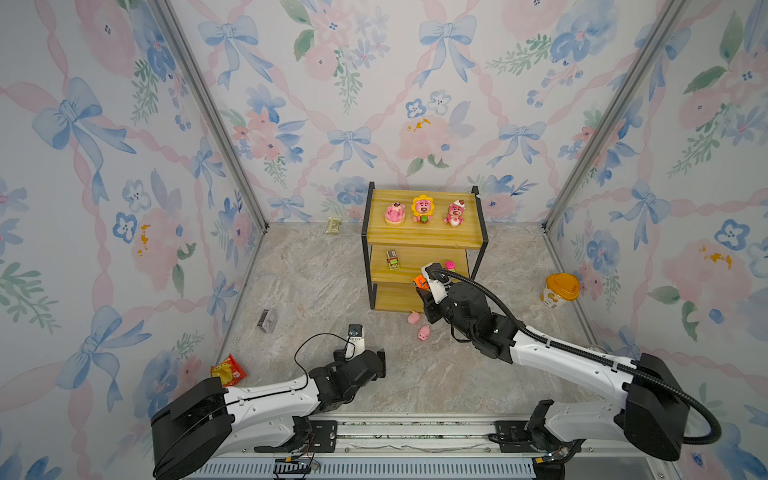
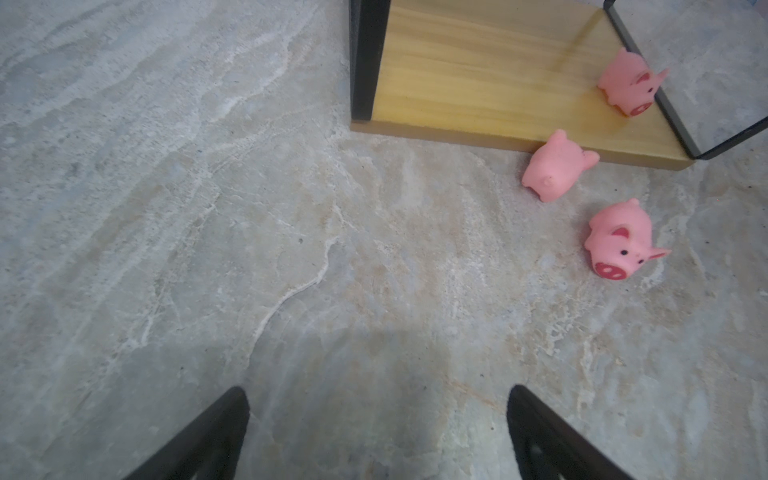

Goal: Place and organize the plastic toys onto the shelf
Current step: 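Lift the orange bulldozer with the right gripper toward the shelf, then carry the bulldozer with the right gripper over the middle shelf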

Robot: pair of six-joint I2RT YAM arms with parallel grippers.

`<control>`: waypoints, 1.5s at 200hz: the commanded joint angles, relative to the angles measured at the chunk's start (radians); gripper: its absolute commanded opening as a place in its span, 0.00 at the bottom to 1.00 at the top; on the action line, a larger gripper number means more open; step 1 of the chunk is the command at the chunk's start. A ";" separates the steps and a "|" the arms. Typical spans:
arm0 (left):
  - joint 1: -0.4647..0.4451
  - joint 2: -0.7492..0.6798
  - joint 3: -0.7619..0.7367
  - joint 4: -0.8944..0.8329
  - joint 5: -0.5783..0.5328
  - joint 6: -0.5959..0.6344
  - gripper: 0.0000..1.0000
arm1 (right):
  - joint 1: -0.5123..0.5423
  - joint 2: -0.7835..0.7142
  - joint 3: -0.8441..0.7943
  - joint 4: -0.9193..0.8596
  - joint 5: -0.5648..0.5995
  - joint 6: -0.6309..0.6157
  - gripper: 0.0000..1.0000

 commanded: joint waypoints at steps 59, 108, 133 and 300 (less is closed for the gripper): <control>0.007 0.003 -0.006 0.003 -0.015 -0.011 0.98 | -0.033 0.103 0.082 0.136 0.075 0.018 0.27; 0.007 0.005 -0.008 0.003 -0.018 -0.014 0.98 | -0.032 0.146 0.066 0.241 0.096 0.002 0.26; 0.007 0.006 -0.007 0.003 -0.019 -0.009 0.98 | -0.033 0.166 0.070 0.259 0.101 -0.009 0.26; 0.007 -0.001 -0.018 0.003 -0.025 -0.014 0.98 | -0.032 0.226 0.053 0.271 0.111 -0.016 0.26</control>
